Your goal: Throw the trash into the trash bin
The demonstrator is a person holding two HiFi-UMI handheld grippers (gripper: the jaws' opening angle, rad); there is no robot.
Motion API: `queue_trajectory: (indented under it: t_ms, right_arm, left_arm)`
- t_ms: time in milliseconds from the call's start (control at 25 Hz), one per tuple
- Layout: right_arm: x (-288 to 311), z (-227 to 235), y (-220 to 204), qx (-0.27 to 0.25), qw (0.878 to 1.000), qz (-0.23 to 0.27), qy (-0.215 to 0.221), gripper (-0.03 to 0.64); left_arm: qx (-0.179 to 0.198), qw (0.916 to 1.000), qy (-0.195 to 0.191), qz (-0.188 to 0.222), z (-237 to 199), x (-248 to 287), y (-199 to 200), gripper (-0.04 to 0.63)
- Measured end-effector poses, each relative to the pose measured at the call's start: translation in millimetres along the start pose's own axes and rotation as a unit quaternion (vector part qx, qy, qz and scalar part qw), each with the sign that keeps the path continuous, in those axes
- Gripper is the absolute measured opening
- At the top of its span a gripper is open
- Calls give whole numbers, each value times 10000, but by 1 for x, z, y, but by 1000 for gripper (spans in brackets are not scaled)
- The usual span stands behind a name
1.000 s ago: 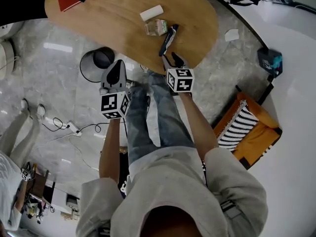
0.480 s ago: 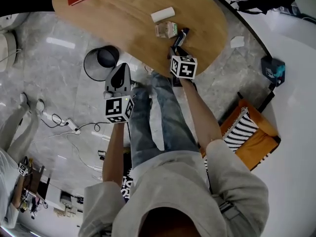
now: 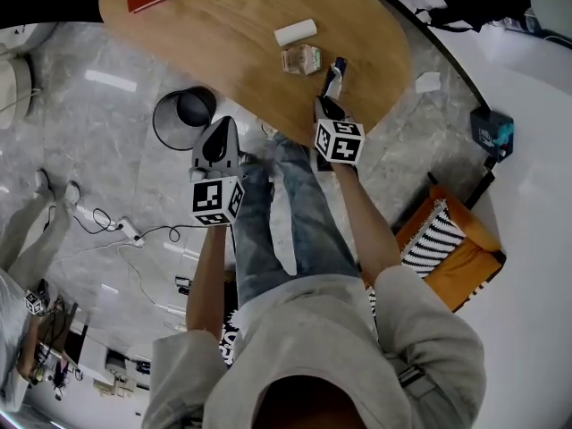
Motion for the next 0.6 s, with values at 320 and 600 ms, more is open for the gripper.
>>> queue_trajectory:
  t_ms: [320, 600]
  right_arm:
    - [-59, -43, 26, -1283, 9895, 526, 407, 64]
    - [-73, -100, 57, -2342, 9640, 727, 1031, 63]
  left_arm:
    - [-183, 9997, 63, 169, 6, -6, 8, 18]
    - [-512, 9973, 457, 265, -11, -23, 3, 18]
Point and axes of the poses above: the fingertips, and each gripper's own axes: x forward along the fingers, z to its right, y out of its top, the point moved 9 cm from there along -x, backward along the fingers, and after that the axes turned 14 degrees about y, right-handed, at the moved point
